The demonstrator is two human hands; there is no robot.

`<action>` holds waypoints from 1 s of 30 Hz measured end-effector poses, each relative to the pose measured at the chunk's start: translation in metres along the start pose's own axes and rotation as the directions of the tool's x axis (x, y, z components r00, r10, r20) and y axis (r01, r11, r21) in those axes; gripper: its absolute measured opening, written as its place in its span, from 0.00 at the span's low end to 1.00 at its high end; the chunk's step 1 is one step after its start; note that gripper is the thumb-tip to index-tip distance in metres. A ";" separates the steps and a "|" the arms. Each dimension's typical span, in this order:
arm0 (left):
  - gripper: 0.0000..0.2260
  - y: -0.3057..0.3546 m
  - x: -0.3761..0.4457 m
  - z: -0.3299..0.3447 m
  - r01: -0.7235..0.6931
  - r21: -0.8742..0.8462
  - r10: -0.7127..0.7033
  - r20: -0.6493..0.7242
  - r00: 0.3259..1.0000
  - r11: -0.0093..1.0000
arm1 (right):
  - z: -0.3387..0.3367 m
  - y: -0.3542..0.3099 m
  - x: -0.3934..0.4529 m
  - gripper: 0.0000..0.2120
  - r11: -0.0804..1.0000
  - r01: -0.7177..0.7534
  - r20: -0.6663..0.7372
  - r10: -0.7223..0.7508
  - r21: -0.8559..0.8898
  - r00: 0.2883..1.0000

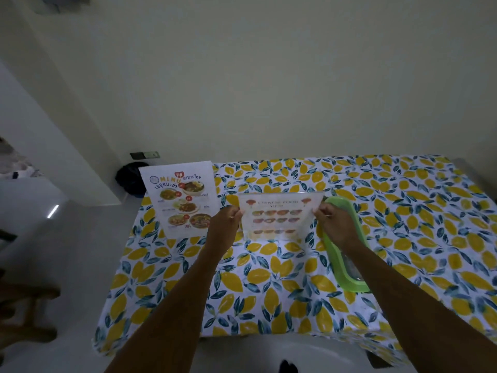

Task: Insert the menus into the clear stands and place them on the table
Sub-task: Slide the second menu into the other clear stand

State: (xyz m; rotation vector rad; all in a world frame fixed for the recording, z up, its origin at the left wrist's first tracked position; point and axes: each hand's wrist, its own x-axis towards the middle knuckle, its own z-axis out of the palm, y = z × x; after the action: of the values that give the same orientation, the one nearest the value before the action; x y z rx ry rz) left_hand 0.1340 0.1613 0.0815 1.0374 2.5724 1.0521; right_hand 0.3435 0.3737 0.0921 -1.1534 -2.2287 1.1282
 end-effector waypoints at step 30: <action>0.17 0.010 0.068 0.021 0.187 0.132 -0.176 -0.095 0.980 0.973 | 0.023 -0.004 0.079 0.19 0.978 -0.099 0.056 0.111 -0.183 0.992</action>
State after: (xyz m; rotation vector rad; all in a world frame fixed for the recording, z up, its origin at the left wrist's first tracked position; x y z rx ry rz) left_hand 0.0975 0.2228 0.0786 0.7826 2.7794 0.8968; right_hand 0.2807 0.4256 0.0795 -1.3382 -2.3854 1.0355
